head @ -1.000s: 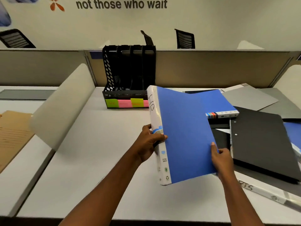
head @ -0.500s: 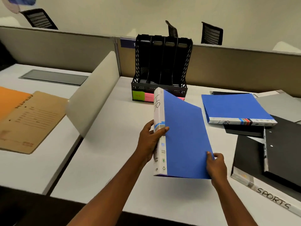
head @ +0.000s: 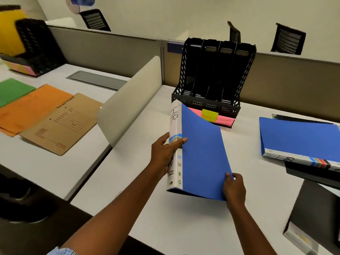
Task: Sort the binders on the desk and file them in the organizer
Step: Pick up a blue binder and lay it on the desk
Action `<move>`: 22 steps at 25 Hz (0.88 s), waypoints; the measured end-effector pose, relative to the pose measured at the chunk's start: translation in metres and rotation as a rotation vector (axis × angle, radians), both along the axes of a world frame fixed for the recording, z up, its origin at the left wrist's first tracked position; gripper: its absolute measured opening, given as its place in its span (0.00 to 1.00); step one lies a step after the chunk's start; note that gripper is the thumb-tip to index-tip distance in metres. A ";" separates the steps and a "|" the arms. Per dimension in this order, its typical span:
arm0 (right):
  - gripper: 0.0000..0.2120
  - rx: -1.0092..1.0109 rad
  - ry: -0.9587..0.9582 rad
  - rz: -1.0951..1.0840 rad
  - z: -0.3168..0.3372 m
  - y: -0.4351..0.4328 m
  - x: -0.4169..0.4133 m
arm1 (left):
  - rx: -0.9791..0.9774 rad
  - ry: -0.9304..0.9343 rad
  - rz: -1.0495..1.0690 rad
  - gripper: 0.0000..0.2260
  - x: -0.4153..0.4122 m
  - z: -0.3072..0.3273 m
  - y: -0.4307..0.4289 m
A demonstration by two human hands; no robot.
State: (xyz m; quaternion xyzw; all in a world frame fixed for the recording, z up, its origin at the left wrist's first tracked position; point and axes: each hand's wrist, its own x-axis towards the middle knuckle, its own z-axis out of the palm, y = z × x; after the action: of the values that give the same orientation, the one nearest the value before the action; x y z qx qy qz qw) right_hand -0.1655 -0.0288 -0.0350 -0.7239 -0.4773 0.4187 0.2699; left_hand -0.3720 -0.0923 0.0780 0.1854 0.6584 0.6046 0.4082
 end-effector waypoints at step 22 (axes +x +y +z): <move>0.18 0.042 -0.170 -0.242 -0.026 -0.109 -0.134 | -0.128 -0.142 -0.172 0.21 -0.154 -0.050 -0.055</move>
State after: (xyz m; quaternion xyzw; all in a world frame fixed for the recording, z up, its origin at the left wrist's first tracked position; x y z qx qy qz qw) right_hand -0.2999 -0.1382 -0.0609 -0.8031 -0.4164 0.3103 0.2922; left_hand -0.5265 -0.1477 0.0282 0.1715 0.6465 0.5358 0.5154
